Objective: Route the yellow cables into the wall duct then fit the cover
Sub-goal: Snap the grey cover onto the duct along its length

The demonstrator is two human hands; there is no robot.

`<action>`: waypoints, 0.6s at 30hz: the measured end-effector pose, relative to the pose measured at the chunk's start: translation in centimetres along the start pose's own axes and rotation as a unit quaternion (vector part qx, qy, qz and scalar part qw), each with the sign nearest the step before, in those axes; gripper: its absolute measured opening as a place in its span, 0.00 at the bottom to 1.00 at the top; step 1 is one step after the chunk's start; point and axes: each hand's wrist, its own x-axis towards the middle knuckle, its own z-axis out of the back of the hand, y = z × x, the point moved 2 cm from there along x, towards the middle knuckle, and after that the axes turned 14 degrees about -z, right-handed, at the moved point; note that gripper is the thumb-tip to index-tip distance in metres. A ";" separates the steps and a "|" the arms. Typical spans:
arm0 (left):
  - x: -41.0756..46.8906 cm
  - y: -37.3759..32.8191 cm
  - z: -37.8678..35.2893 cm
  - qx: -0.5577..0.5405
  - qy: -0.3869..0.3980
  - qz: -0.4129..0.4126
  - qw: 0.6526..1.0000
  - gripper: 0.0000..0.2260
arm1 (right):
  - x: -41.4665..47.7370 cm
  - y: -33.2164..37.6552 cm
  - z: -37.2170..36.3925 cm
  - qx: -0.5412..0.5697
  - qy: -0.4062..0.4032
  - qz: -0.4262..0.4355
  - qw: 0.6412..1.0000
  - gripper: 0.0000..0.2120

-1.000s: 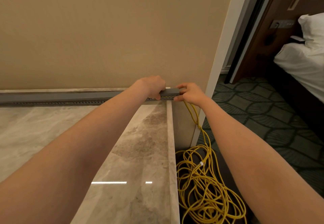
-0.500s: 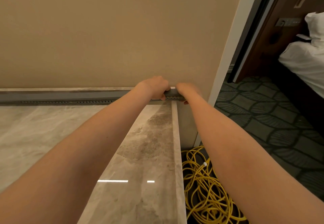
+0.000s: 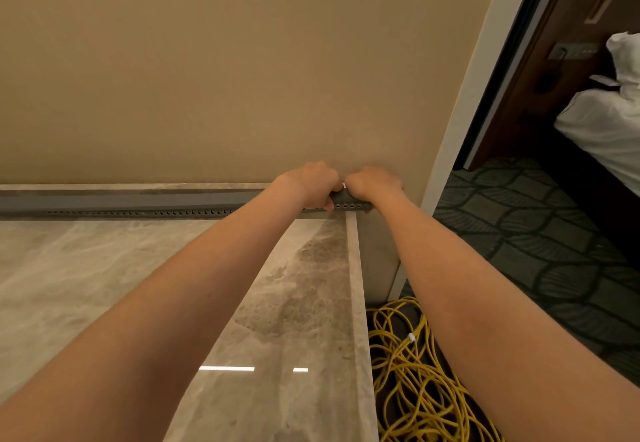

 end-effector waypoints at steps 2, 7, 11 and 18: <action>0.2 0.2 -0.1 0.000 0.005 0.000 1.000 0.13 | 0.1 0.0 0.0 -0.027 -0.013 0.015 0.999 0.18; 0.1 0.1 -0.1 0.008 0.001 -0.001 1.000 0.14 | 0.4 0.0 0.2 -0.067 -0.046 0.037 0.996 0.18; -0.2 0.0 -0.3 0.006 -0.013 0.005 1.000 0.14 | -0.1 0.1 0.2 -0.100 -0.045 0.045 0.993 0.18; -0.3 -0.4 -1.1 0.019 -0.067 0.024 0.997 0.14 | -0.1 0.5 -0.2 -0.086 -0.020 0.025 0.996 0.17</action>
